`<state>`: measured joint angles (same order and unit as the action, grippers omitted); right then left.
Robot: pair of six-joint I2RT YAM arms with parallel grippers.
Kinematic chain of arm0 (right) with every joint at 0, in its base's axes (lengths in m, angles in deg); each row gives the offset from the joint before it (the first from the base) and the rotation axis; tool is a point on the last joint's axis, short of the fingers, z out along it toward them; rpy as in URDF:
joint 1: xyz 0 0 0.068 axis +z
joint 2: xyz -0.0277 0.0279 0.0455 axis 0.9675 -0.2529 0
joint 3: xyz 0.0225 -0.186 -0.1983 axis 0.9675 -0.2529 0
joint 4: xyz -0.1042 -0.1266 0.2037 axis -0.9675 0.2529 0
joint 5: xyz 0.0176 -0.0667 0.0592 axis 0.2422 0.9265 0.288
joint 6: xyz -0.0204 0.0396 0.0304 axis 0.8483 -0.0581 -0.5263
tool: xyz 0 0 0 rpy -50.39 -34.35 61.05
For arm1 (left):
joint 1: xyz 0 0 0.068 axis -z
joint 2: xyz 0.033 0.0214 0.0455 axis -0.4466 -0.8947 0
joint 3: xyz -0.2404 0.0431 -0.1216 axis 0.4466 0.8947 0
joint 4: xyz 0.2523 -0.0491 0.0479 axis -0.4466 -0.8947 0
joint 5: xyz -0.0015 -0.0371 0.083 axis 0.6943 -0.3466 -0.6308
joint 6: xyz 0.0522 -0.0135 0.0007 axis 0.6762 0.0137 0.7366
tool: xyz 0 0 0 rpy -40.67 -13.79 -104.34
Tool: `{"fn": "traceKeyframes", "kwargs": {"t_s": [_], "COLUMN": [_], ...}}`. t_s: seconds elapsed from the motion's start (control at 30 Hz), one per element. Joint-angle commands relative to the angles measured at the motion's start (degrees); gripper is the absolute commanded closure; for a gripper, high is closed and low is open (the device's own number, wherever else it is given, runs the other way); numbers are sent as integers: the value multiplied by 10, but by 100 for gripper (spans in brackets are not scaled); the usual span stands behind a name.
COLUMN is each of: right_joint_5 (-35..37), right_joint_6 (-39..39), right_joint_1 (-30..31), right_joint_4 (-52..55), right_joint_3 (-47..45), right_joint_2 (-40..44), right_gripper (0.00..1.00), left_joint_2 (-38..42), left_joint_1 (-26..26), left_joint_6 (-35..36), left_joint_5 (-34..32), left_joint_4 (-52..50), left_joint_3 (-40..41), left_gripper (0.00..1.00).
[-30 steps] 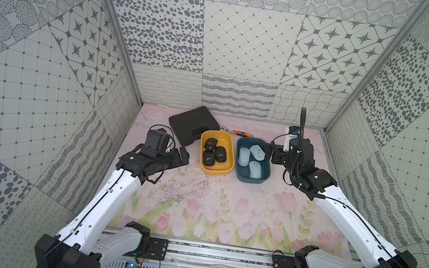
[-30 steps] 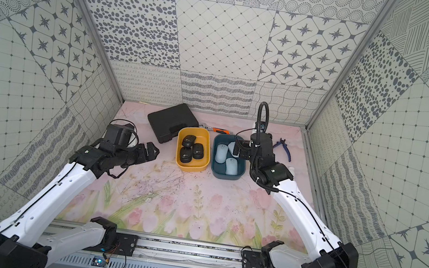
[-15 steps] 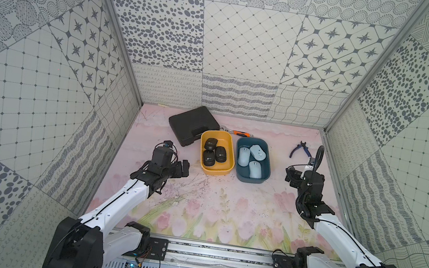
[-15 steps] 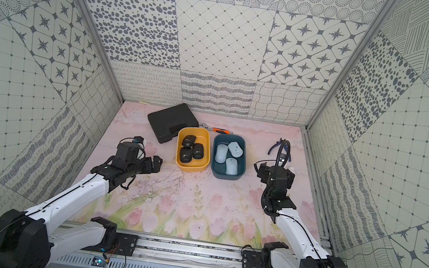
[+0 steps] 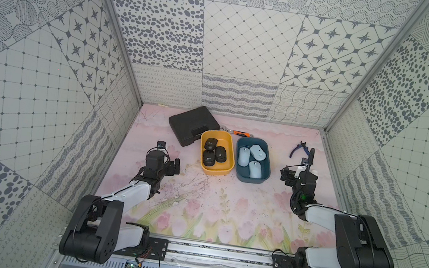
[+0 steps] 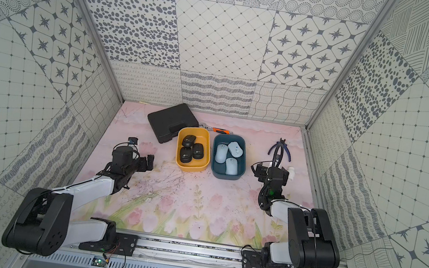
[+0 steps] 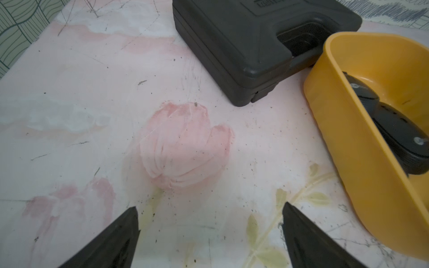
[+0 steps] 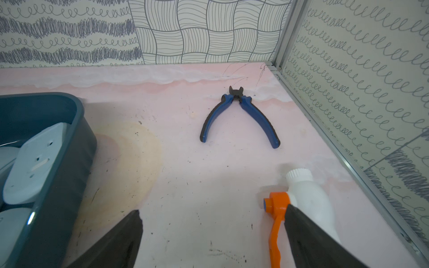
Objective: Place the mice by color into the storage box
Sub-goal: Reset both arms
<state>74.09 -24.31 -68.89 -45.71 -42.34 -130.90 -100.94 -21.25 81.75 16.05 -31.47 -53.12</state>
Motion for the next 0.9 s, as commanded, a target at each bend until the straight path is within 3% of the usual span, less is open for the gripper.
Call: {"fn": "traceKeyframes", "kwargs": {"t_s": [0.0,0.07,0.13,0.2,0.23,0.3,0.5,0.87], "right_joint_5": [-26,-19,-41,-73,-97,-106,-106,-105], "right_joint_6": [4,4,0,-15,-19,-20,-17,-17], "right_joint_1": [-5,-5,-11,-32,-42,-47,-46,-46], "right_joint_4": [-117,-167,-103,-119,-106,-105,-100,-99], "right_joint_3": [-5,-8,7,3,6,6,8,8], "right_joint_2": [-49,-84,-66,-72,-67,-65,-65,-65], "right_gripper": [1,1,1,1,1,1,1,1], "left_joint_2": [-59,-96,-137,-176,-165,-175,-166,-169], "left_joint_1": [-18,-20,-31,-35,-37,-37,-37,-42], "left_joint_6": [74,84,73,71,62,76,85,71], "left_joint_5": [43,53,59,48,47,65,106,79], "left_joint_4": [233,269,306,329,279,323,309,291], "left_joint_3": [28,25,25,15,2,14,16,4], "left_gripper": [0,0,1,1,1,1,1,1]}}
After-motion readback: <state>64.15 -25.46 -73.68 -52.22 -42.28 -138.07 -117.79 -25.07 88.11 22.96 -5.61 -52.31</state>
